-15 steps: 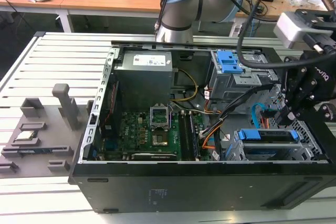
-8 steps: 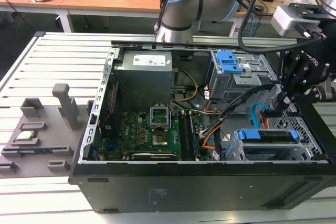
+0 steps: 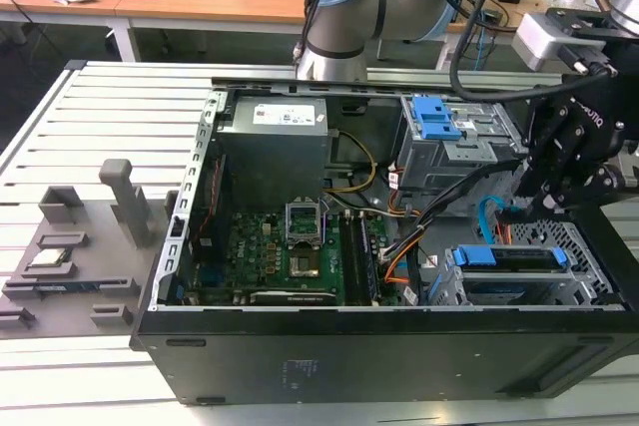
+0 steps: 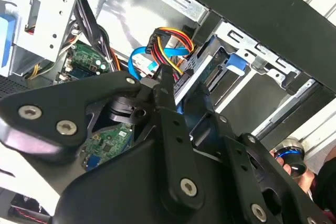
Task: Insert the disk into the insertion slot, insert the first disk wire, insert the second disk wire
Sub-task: 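Insert the first disk wire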
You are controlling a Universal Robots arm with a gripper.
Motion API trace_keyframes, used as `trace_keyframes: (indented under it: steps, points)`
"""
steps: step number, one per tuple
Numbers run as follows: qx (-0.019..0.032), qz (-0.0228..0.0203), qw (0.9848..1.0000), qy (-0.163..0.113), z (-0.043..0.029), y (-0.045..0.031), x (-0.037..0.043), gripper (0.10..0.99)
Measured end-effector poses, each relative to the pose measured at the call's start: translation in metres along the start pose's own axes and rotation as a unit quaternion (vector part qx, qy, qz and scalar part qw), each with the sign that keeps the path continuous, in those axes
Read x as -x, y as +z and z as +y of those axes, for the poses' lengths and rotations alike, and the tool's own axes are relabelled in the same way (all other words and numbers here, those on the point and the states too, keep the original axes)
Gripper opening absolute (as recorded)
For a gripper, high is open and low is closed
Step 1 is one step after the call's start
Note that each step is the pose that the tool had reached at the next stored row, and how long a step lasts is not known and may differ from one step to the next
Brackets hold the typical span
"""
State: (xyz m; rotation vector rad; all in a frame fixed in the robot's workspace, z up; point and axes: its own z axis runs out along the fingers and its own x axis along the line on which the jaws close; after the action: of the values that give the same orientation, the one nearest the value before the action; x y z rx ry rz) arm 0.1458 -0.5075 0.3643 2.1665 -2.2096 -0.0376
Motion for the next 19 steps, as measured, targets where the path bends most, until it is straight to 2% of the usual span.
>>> trace_keyframes:
  steps: [1, 8, 12, 13, 14, 18, 19]
  points:
    - [0.0, 0.0022, 1.0, 0.0, 0.0002, 0.0016, 0.0, 0.361]
    - [-0.0001, 0.0081, 1.0, 0.0, 0.0002, 0.0106, -0.0019, 0.361]
    - [-0.0001, 0.008, 1.0, 0.0, 0.0002, 0.0107, -0.002, 0.349]
    - [-0.0001, 0.008, 1.0, 0.0, 0.0002, 0.0107, -0.002, 0.22]
    - [-0.0002, 0.008, 1.0, 0.0, 0.0002, 0.0107, -0.002, 0.169]
    - [-0.0002, 0.008, 1.0, 0.0, 0.0001, 0.0107, -0.0046, 0.169]
    - [-0.0001, 0.0082, 1.0, 0.0, 0.0, 0.0109, -0.0135, 0.169]
